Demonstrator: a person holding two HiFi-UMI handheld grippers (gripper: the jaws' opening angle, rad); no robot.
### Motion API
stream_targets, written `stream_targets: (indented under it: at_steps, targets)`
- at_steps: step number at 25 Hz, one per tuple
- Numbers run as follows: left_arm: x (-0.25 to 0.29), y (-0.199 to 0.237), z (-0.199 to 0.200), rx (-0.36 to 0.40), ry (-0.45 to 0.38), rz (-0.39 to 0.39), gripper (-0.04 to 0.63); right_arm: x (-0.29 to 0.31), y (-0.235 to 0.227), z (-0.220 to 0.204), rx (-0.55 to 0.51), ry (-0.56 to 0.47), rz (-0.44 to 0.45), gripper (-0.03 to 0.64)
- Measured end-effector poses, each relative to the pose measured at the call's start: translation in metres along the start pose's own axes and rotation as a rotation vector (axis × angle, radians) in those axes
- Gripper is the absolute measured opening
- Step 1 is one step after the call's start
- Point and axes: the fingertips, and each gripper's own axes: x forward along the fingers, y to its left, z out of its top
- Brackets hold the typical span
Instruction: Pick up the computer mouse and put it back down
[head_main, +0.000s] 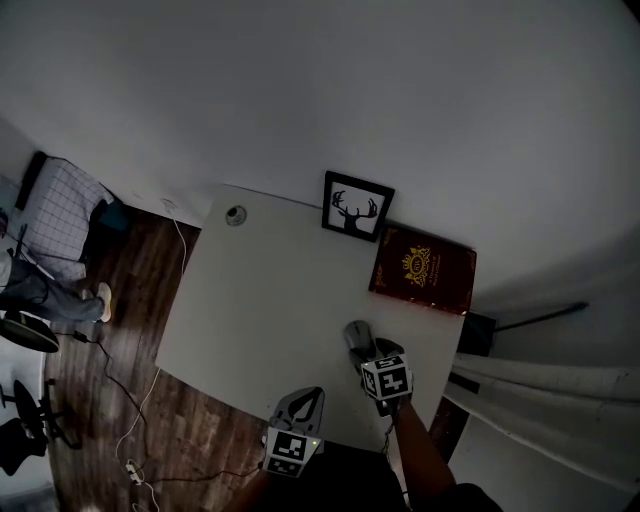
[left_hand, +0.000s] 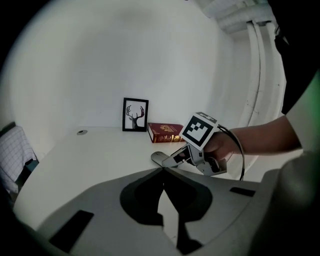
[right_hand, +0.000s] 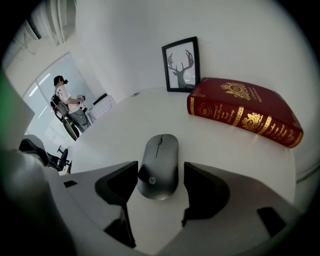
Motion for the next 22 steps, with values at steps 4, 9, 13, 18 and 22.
stream_targets:
  at_steps: [4, 9, 13, 18, 22]
  targets:
    - [-0.003, 0.004, -0.003, -0.011, 0.004, 0.016, 0.002, 0.006, 0.002, 0.000, -0.003, 0.029, 0.003, 0.301]
    - [-0.002, 0.006, -0.004, -0.023, 0.001, 0.024, 0.002, 0.008, 0.003, -0.002, -0.051, 0.035, -0.045, 0.302]
    - [-0.001, -0.001, -0.003, -0.011, 0.002, 0.010, 0.002, 0.009, 0.003, -0.005, -0.112, 0.033, -0.066, 0.299]
    - [-0.002, -0.006, -0.002, 0.002, 0.004, -0.005, 0.002, 0.005, 0.008, -0.003, -0.193, 0.058, -0.057, 0.290]
    - [-0.003, -0.005, -0.002, 0.009, 0.008, -0.005, 0.002, 0.002, 0.012, -0.001, -0.314, 0.064, -0.090, 0.284]
